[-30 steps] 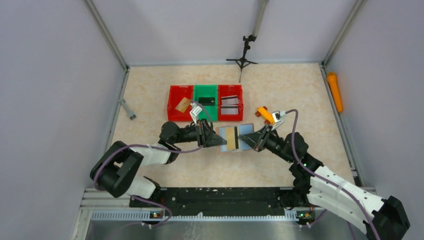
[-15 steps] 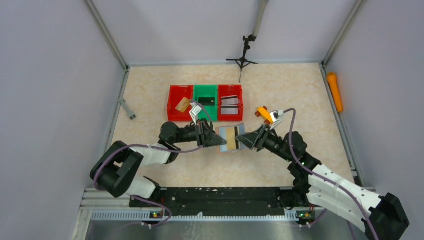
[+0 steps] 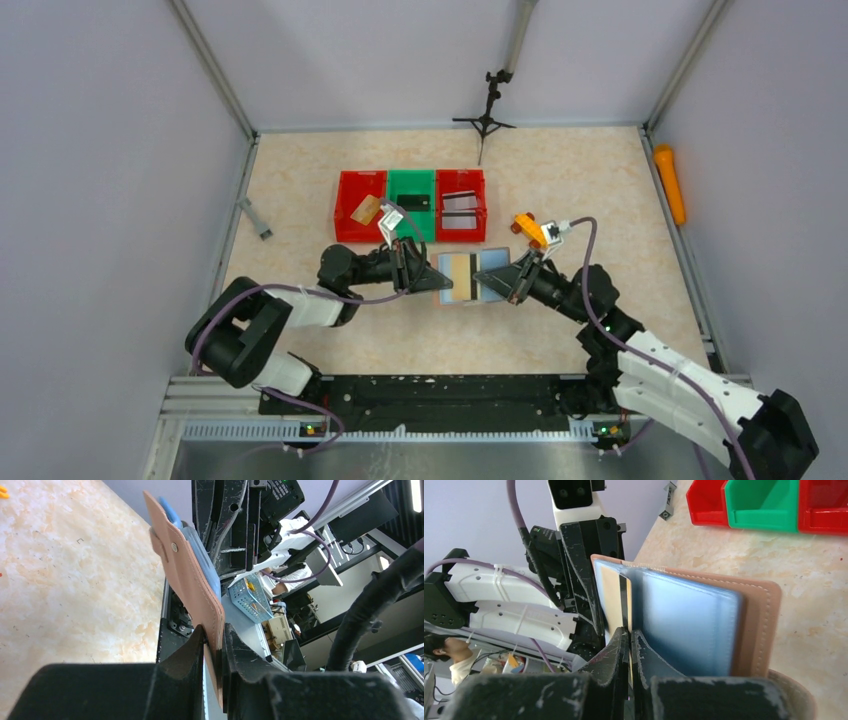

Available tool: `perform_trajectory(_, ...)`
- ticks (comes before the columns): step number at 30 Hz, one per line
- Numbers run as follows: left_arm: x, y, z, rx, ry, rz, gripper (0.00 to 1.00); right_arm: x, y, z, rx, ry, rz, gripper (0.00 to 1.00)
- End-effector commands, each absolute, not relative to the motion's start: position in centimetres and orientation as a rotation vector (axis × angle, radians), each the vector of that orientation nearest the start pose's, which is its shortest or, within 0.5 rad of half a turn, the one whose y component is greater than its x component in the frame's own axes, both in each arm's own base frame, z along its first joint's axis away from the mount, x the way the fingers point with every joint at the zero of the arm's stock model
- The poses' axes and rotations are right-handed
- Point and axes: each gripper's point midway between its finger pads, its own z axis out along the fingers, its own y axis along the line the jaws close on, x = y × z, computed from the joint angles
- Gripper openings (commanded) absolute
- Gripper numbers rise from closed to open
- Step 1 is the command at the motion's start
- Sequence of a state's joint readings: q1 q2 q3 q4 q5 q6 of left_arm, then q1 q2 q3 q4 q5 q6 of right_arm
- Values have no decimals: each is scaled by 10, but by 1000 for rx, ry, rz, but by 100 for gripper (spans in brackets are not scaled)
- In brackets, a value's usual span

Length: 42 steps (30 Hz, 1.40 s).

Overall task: Take the credit cards out of the card holder
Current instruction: Remove the credit card from the card holder, then place the credit card in the storage box.

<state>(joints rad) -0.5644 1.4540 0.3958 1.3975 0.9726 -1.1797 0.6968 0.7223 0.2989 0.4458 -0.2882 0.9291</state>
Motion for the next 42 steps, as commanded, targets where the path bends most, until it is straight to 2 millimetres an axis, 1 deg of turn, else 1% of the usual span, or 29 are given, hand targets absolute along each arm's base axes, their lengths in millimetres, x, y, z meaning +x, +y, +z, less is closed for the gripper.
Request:
perform_trajectory(1, 160, -297, 250, 658, 1474, -1954, 0, 191, 240, 212, 34, 1765, 1378, 0)
perform_trajectory(5, 164, -292, 251, 639, 1475, -1945, 0, 197, 226, 210, 86, 1771, 1293, 0)
perform_trajectory(8, 167, -289, 250, 631, 1476, -1931, 0, 201, 217, 211, 86, 1772, 1216, 0)
perform_trajectory(9, 170, -288, 249, 625, 1482, -1920, 0, 203, 213, 213, 86, 1773, 1179, 0)
perform_trajectory(13, 191, -286, 233, 553, 1586, -1869, 0, 213, 194, 212, 92, 1809, 993, 0)
perform_trajectory(16, 198, -283, 229, 519, 1601, -1828, 0, 220, 179, 212, 84, 1840, 854, 0)
perform_trajectory(18, 204, -282, 225, 495, 1630, -1779, 0, 223, 172, 218, 68, 1831, 796, 0)
perform_trajectory(20, 214, -280, 220, 457, 1669, -1688, 0, 225, 170, 227, 43, 1811, 766, 0)
perform_trajectory(21, 220, -277, 210, 411, 1735, -1631, 0, 226, 170, 232, 27, 1799, 761, 0)
perform_trajectory(22, 226, -274, 207, 388, 1752, -1564, 0, 228, 171, 235, 16, 1793, 756, 0)
perform_trajectory(23, 231, -269, 203, 359, 1774, -1502, 0, 229, 173, 238, 3, 1790, 754, 0)
perform_trajectory(26, 246, -251, 203, 249, 1783, -1330, 0, 235, 182, 247, -41, 1792, 753, 0)
perform_trajectory(27, 250, -244, 203, 206, 1774, -1282, 0, 239, 186, 246, -56, 1805, 752, 0)
perform_trajectory(29, 256, -228, 210, 122, 1729, -1194, 0, 242, 198, 253, -98, 1801, 781, 0)
perform_trajectory(32, 259, -209, 217, 48, 1666, -1106, 0, 243, 223, 262, -186, 1782, 878, 0)
perform_trajectory(35, 265, -185, 220, -43, 1634, -976, 0, 250, 247, 275, -253, 1763, 955, 0)
perform_trajectory(36, 266, -176, 220, -75, 1631, -931, 0, 254, 253, 271, -268, 1781, 958, 0)
perform_trajectory(37, 268, -167, 222, -110, 1620, -888, 0, 258, 261, 276, -289, 1783, 968, 0)
perform_trajectory(39, 269, -149, 224, -174, 1590, -812, 0, 265, 277, 278, -329, 1801, 968, 0)
perform_trajectory(42, 267, -127, 228, -251, 1552, -734, 0, 275, 305, 279, -400, 1809, 941, 0)
